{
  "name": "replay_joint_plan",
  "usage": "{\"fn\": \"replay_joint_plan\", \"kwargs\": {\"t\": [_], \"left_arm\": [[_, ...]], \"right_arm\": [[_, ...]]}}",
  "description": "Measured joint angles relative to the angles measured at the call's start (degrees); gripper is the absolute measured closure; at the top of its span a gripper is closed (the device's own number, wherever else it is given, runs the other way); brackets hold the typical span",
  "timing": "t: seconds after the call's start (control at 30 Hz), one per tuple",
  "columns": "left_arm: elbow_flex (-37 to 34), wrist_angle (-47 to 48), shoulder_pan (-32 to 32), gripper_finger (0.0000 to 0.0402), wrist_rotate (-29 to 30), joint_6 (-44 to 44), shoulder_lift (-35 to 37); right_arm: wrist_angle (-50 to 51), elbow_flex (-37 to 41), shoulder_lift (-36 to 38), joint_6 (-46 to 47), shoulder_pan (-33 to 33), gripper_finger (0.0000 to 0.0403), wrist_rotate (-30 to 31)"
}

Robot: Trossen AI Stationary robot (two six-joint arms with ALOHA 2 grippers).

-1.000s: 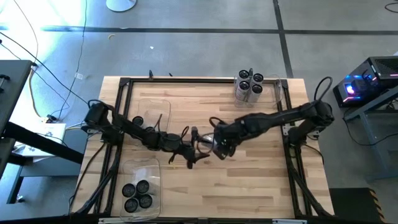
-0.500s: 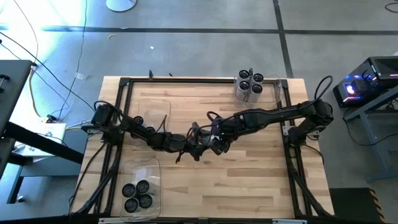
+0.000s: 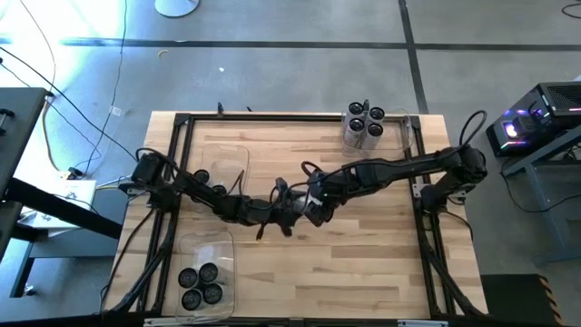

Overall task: Sort soda cans
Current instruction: Put the white yellow soda can into the top left transparent bin

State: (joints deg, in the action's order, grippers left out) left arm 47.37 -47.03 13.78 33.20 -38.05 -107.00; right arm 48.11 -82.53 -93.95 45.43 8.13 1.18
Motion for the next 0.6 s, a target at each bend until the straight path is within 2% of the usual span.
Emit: {"fn": "replay_joint_plan", "kwargs": {"t": [0.07, 0.17, 0.27, 0.33, 0.47, 0.6], "left_arm": [[-0.15, 1.98, 0.13, 0.016, -1.82, 4.39, 0.58], [-2.73, 2.17, -0.73, 0.016, -7.57, 9.59, 1.71], [-6.36, 0.08, -2.41, 0.016, -12.15, 14.34, 3.87], [-8.81, -2.91, -3.67, 0.016, -14.58, 17.05, 5.96], [-11.95, -5.74, -5.9, 0.016, -24.43, 23.26, 12.1], [-12.2, -5.2, -6.36, 0.016, -32.55, 29.46, 19.0]], "right_arm": [[-0.11, -0.08, 0.02, -3.56, 0.34, 0.0121, 1.71], [0.3, -0.06, 1.09, -7.55, 1.5, 0.0096, 4.81], [0.97, -0.06, 4.43, -9.69, 3.69, 0.0091, 11.02], [2.04, -0.06, 6.95, -10.03, 6.07, 0.009, 17.61], [2.48, 0.59, 11.11, -13.02, 13.12, 0.0088, 30.51], [-4.58, 5.84, 12.13, -21.2, 20.73, 0.0088, 32.88]]}}
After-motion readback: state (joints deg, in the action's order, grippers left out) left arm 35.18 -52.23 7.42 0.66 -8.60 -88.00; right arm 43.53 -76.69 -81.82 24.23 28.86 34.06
